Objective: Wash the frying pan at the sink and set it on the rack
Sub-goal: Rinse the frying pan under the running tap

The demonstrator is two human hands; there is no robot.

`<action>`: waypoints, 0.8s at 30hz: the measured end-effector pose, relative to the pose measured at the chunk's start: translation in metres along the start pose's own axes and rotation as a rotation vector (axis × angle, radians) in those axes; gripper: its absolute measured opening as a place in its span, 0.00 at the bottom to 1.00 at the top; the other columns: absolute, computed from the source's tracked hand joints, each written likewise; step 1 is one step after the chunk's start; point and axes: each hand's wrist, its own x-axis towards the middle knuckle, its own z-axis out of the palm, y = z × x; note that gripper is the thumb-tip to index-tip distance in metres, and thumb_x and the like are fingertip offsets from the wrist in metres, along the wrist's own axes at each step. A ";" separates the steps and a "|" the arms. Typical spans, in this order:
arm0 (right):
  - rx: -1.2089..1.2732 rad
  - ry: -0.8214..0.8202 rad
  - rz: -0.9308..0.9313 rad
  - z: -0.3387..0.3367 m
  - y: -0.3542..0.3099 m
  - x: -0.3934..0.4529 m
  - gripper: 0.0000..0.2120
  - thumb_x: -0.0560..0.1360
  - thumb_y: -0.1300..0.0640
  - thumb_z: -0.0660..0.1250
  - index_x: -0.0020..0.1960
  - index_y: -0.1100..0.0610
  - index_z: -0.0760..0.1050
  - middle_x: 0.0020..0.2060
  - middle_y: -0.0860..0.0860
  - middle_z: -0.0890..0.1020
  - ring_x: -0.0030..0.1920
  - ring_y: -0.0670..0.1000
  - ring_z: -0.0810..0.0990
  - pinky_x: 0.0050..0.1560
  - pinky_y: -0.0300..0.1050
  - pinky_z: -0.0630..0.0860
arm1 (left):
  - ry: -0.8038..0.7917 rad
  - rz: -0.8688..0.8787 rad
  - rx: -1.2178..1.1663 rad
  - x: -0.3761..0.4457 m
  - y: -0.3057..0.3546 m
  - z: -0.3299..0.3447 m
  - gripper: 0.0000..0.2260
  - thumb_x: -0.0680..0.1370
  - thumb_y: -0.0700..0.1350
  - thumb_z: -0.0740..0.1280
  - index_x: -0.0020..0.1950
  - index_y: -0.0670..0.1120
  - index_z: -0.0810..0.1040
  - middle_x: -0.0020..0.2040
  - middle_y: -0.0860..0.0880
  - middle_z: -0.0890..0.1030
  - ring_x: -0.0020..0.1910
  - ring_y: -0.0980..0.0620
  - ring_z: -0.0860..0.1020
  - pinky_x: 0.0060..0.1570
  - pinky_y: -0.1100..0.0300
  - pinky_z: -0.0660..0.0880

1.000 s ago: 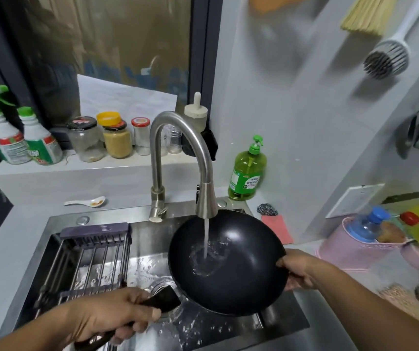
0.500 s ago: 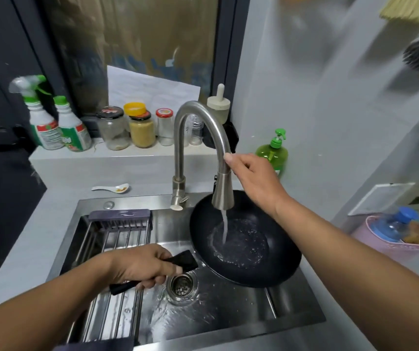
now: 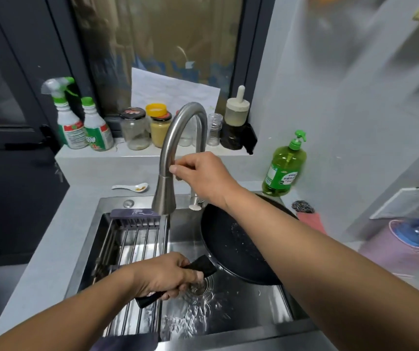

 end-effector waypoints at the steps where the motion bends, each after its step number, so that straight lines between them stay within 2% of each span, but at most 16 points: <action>1: -0.013 -0.018 0.021 -0.006 0.004 0.001 0.10 0.78 0.51 0.69 0.53 0.54 0.85 0.47 0.54 0.86 0.47 0.54 0.83 0.53 0.49 0.79 | 0.007 0.003 -0.007 0.001 0.002 0.001 0.11 0.80 0.51 0.69 0.45 0.44 0.75 0.31 0.47 0.73 0.22 0.53 0.67 0.22 0.62 0.65; 3: -0.059 -0.015 0.082 -0.028 0.024 0.000 0.12 0.79 0.53 0.69 0.59 0.55 0.84 0.52 0.50 0.86 0.51 0.47 0.82 0.56 0.42 0.77 | 0.021 0.017 -0.024 0.000 0.007 0.003 0.12 0.80 0.50 0.69 0.46 0.43 0.74 0.31 0.46 0.73 0.23 0.53 0.66 0.22 0.62 0.64; 4: -0.100 0.012 0.115 -0.044 0.038 -0.001 0.11 0.78 0.54 0.69 0.57 0.56 0.84 0.52 0.50 0.86 0.51 0.46 0.81 0.56 0.42 0.76 | 0.023 0.030 -0.028 0.001 0.013 0.004 0.12 0.80 0.50 0.69 0.46 0.43 0.73 0.31 0.47 0.73 0.22 0.53 0.66 0.22 0.62 0.64; 7: -0.194 0.113 0.262 -0.092 0.089 -0.011 0.11 0.78 0.59 0.68 0.58 0.58 0.84 0.55 0.51 0.86 0.55 0.48 0.82 0.62 0.43 0.74 | 0.055 0.055 -0.059 0.003 0.026 0.010 0.12 0.80 0.50 0.69 0.45 0.44 0.72 0.30 0.48 0.74 0.22 0.53 0.67 0.22 0.62 0.64; 9: -0.235 0.171 0.372 -0.121 0.122 -0.019 0.12 0.79 0.61 0.66 0.61 0.57 0.83 0.57 0.51 0.85 0.58 0.51 0.82 0.61 0.38 0.72 | 0.065 0.087 -0.076 0.004 0.037 0.016 0.10 0.80 0.49 0.69 0.44 0.47 0.73 0.29 0.49 0.74 0.22 0.53 0.68 0.21 0.63 0.64; 11: -0.316 0.230 0.437 -0.146 0.148 -0.023 0.15 0.79 0.63 0.63 0.61 0.56 0.82 0.59 0.52 0.84 0.61 0.53 0.81 0.60 0.38 0.71 | 0.072 0.132 -0.084 0.007 0.054 0.023 0.08 0.81 0.48 0.68 0.43 0.49 0.75 0.28 0.49 0.73 0.21 0.54 0.68 0.21 0.64 0.65; 14: -0.447 0.279 0.460 -0.181 0.173 -0.017 0.22 0.73 0.67 0.58 0.60 0.53 0.82 0.58 0.55 0.84 0.60 0.60 0.80 0.60 0.46 0.75 | 0.101 0.142 -0.107 0.015 0.076 0.027 0.07 0.81 0.47 0.68 0.45 0.47 0.76 0.28 0.49 0.72 0.21 0.55 0.68 0.21 0.63 0.64; 17: -0.545 0.285 0.435 -0.208 0.183 -0.002 0.24 0.73 0.67 0.57 0.66 0.55 0.76 0.63 0.59 0.78 0.63 0.63 0.77 0.62 0.50 0.75 | 0.113 0.121 -0.088 0.024 0.088 0.020 0.12 0.80 0.50 0.69 0.51 0.41 0.75 0.29 0.50 0.73 0.22 0.53 0.68 0.21 0.62 0.64; 21: -0.576 0.238 0.429 -0.229 0.188 0.022 0.24 0.76 0.68 0.60 0.71 0.62 0.71 0.69 0.62 0.75 0.68 0.63 0.74 0.67 0.50 0.70 | 0.082 0.107 -0.073 0.032 0.098 0.011 0.11 0.80 0.49 0.68 0.51 0.41 0.73 0.29 0.51 0.73 0.23 0.53 0.66 0.21 0.63 0.62; 24: -0.560 0.228 0.499 -0.242 0.192 0.041 0.26 0.79 0.65 0.60 0.77 0.63 0.62 0.74 0.61 0.68 0.74 0.60 0.68 0.71 0.46 0.64 | 0.078 0.113 -0.041 0.036 0.107 0.010 0.11 0.81 0.49 0.68 0.50 0.41 0.73 0.29 0.50 0.73 0.21 0.53 0.65 0.20 0.63 0.61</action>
